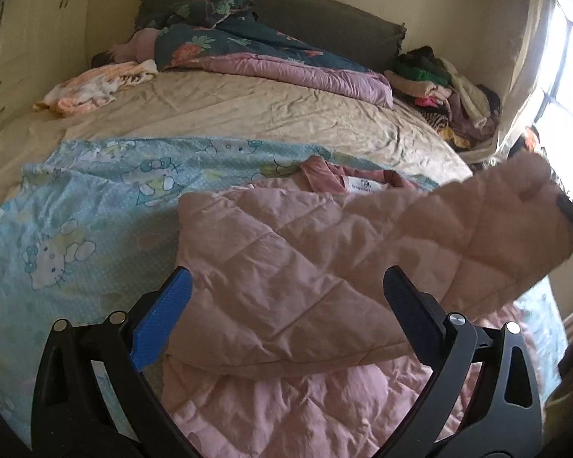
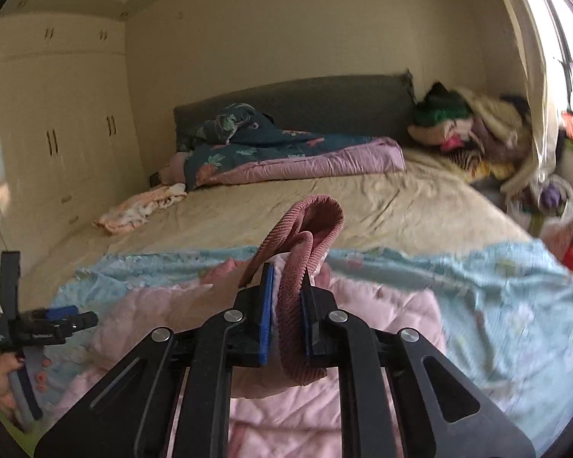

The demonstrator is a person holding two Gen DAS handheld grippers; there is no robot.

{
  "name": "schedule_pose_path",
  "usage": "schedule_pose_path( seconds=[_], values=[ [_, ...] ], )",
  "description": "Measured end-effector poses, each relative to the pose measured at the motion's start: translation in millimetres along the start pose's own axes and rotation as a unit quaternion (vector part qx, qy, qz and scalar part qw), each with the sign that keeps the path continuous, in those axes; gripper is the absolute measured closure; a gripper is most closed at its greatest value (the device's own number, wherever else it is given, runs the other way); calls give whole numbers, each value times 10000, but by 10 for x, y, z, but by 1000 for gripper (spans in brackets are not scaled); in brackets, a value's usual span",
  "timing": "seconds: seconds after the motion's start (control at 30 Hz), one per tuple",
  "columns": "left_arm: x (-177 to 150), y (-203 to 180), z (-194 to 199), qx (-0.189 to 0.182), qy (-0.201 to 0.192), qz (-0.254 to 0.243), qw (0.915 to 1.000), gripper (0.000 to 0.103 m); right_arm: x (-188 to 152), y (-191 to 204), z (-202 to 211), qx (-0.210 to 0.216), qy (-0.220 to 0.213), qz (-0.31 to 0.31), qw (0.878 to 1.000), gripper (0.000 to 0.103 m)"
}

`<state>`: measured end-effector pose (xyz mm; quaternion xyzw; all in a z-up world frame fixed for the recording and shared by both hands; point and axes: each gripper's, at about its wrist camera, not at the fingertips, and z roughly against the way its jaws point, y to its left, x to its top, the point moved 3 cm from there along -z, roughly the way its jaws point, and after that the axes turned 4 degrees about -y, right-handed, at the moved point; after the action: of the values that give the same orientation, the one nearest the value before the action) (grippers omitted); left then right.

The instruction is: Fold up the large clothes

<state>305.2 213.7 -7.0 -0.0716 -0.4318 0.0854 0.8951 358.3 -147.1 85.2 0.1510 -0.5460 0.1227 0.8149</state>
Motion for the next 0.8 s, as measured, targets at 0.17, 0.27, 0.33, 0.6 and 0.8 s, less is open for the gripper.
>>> schedule_pose_path(
  seconds=[0.17,0.27,0.33,0.6,0.8],
  values=[
    [-46,-86,-105,-119,126,-144,9997,9,-162,-143,-188,-226,268,31,9994,92],
    [-88,-126,-158,-141,205,-213,9995,9,-384,-262,-322,-376,541,-88,9978,92],
    [-110,-153,-170,-203,226,-240,9993,9,-528,-316,-376,-447,680,-170,9965,92],
    [-203,-210,-258,-334,380,-226,9985,9,-856,-421,-453,-550,1129,-507,9908,88],
    [-281,-260,-351,-256,471,-346,9980,9,-866,-436,-384,-691,1132,-531,9897,57]
  ],
)
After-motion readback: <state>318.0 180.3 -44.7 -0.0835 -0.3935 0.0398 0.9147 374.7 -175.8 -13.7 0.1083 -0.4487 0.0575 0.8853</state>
